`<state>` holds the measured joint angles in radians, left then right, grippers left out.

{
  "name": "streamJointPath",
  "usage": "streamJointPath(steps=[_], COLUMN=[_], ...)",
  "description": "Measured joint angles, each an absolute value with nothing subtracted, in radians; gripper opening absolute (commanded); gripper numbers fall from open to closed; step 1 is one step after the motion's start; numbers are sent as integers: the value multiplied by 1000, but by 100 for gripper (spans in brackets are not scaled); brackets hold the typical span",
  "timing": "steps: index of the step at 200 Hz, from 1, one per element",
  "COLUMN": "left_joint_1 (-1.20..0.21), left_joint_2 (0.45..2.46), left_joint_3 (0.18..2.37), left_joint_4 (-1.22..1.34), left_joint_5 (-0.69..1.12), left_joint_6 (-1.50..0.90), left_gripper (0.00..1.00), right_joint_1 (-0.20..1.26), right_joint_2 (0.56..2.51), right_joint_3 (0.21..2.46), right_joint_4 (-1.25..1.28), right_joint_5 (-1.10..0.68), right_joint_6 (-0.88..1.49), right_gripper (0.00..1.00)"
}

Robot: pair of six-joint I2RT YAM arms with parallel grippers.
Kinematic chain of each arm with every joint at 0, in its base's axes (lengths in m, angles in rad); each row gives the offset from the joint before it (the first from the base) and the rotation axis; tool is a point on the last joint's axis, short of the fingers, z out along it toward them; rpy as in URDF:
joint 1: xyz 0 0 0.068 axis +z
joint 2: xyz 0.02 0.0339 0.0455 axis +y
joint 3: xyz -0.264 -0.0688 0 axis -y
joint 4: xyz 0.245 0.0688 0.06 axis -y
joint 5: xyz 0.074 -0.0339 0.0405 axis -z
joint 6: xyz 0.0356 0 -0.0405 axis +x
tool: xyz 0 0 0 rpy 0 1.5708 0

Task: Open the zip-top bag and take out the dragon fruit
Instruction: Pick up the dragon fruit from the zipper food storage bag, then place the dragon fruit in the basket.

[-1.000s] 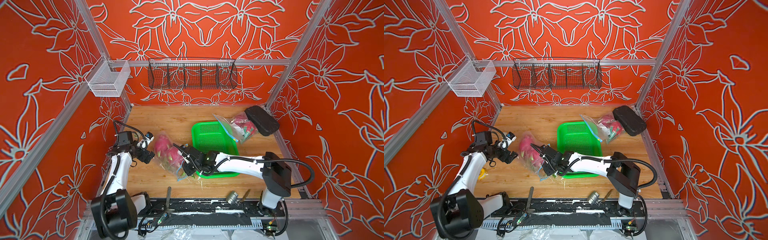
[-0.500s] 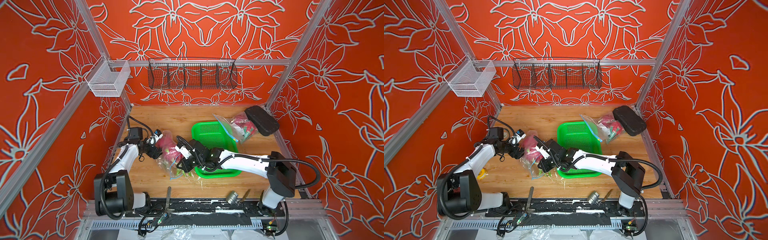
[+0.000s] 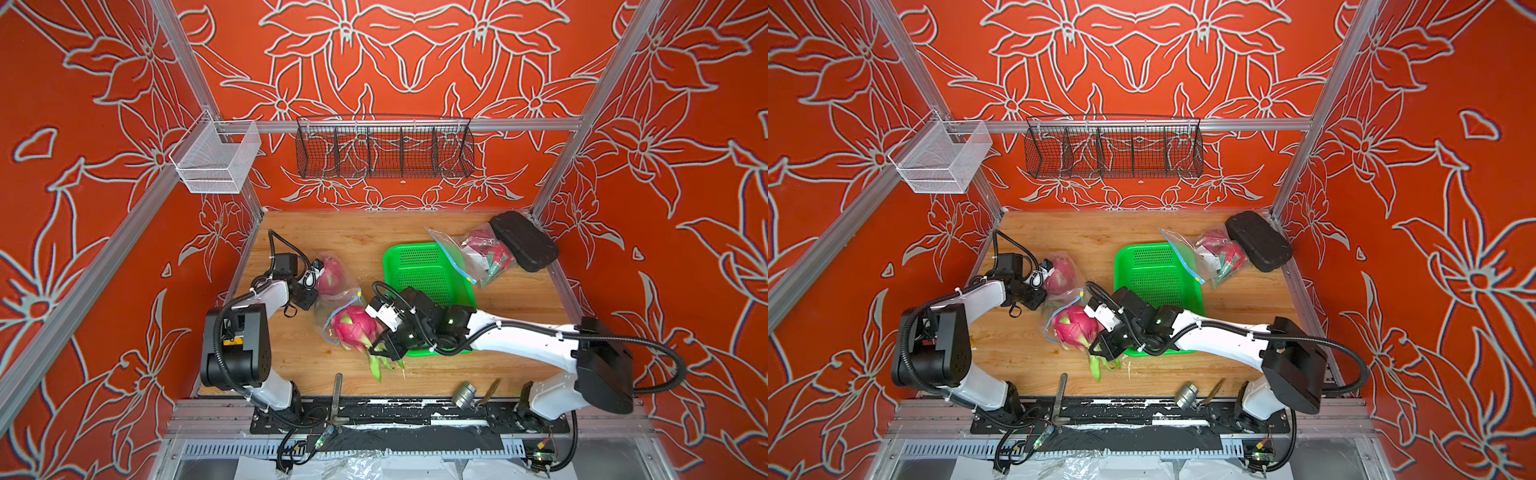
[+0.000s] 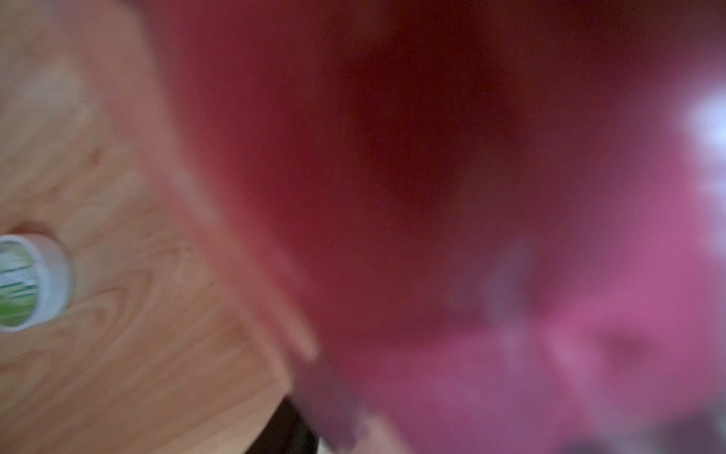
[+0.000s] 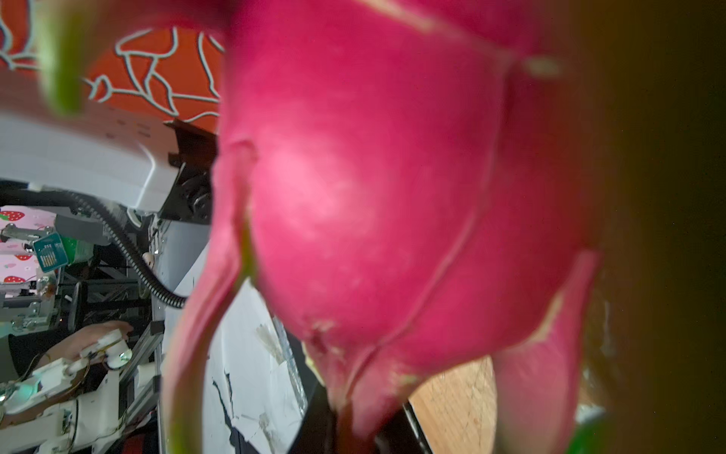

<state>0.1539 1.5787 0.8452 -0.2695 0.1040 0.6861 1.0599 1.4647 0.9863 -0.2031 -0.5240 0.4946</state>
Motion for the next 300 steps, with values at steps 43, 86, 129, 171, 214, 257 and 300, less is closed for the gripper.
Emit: streamJointPath(steps=[43,86,129,171,214,257,300], left_joint_1=[154,154,154,165,230,245,244], left_joint_2=[1571,1517,1391,1288,1240,1336,1589], left_joint_3=[845,845,845,856,933,1056,1241], left_joint_4=[-267,-340,-465,-585,-686,-694,-679], left_joint_5=[73,75,144,212,276,323,363], left_joint_6=[688,698,720,743,763,716,610], left_gripper=[41,45,58,66,77,78,78], right_joint_1=[1060,1038,849,725,695,705,887], right_joint_2=[1274,1088,1105,1249,1465,1577,1407], right_joint_3=[974,1008,1047,1052,1068,1131,1130], right_joint_4=[-377,-491,-549,-588,-555,-531,-532], right_joint_5=[-537,-458,-249,-24,69,193,400], right_joint_6=[408,338,328,340,342,397,476], right_gripper=[0,0,0,0,18,47,48])
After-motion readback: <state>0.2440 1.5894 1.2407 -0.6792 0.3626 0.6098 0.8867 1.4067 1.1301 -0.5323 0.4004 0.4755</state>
